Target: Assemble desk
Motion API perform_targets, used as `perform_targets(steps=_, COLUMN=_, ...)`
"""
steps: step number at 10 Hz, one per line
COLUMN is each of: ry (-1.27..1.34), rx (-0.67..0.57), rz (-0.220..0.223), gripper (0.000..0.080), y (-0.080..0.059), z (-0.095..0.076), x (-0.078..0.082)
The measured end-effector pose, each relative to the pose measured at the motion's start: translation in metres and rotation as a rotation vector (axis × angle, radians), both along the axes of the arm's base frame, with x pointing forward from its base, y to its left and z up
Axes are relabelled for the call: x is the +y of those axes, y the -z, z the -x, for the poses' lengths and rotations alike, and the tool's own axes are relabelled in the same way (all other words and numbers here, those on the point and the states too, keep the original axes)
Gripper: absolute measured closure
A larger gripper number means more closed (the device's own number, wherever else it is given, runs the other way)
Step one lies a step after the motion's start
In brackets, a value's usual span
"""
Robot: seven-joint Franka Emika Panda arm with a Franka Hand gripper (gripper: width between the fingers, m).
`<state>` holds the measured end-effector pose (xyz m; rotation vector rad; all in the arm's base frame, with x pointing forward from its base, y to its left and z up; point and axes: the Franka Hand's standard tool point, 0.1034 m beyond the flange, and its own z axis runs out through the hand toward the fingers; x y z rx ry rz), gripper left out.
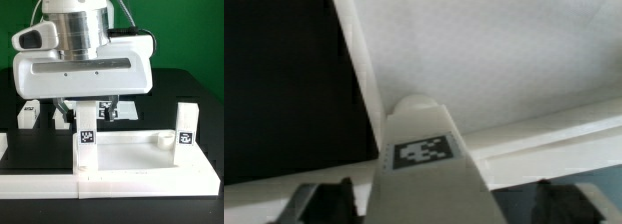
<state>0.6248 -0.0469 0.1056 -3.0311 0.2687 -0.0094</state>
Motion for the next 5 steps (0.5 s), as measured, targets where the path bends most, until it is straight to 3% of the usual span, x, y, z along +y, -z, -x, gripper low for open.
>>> perform_targets(steps=1, ry=0.092, rx=0.009, rz=0.001, gripper=0.04, y=0.0001, z=0.0002, x=-0.0012)
perform_targets(steps=2, ry=0.154, rx=0.015, rz=-0.002, gripper=0.0509, y=0.0005, z=0.0003, x=-0.0016)
perform_targets(steps=5, ry=0.507, rx=0.05, rz=-0.011, gripper=0.0509, y=0.0013, z=0.0001, x=-0.0006)
